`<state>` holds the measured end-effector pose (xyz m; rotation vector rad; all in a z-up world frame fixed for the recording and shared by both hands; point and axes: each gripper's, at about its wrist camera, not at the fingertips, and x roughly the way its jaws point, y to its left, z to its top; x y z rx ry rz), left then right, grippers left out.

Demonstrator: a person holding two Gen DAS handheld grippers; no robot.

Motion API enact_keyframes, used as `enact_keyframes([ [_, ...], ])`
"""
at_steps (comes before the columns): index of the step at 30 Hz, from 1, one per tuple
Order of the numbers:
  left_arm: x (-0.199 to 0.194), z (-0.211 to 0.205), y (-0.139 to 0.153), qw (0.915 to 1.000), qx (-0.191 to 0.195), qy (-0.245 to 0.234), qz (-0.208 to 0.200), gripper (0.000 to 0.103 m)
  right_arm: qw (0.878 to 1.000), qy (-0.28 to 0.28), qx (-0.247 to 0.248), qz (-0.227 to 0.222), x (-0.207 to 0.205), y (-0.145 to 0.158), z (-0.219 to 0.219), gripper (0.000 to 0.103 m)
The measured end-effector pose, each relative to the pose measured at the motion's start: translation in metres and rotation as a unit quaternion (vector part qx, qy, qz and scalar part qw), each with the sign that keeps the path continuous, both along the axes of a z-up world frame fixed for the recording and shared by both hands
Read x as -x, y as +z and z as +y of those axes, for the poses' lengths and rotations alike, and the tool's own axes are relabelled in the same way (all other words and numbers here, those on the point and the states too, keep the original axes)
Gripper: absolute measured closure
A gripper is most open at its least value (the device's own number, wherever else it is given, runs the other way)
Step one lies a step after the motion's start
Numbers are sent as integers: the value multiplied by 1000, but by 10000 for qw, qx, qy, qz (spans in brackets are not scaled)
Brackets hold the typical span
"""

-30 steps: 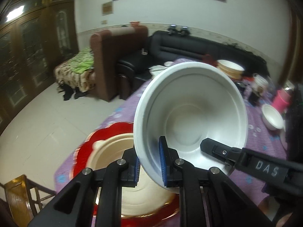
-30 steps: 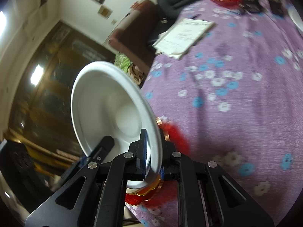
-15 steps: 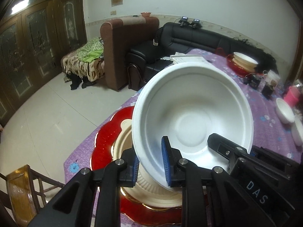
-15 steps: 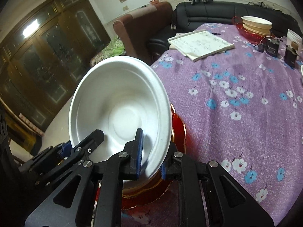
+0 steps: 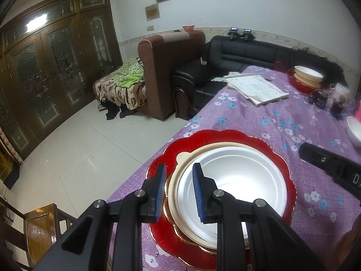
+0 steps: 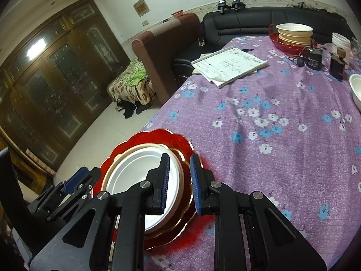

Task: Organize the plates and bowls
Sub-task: 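Lower the white foam bowl into the beige bowl and open both grippers, then withdraw and move both grippers to the next white foam bowl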

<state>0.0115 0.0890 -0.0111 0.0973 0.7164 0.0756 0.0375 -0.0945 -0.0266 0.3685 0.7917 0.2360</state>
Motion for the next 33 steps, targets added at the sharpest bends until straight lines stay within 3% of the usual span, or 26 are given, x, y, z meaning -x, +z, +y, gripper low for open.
enact_keyframes([
  [17, 12, -24, 18, 9994, -132, -131, -280, 79, 9990, -272, -360, -49, 9, 8, -30, 84],
  [33, 26, -76, 33, 9970, -321, -572, -405, 79, 9951, -663, -704, -219, 26, 17, -82, 84],
])
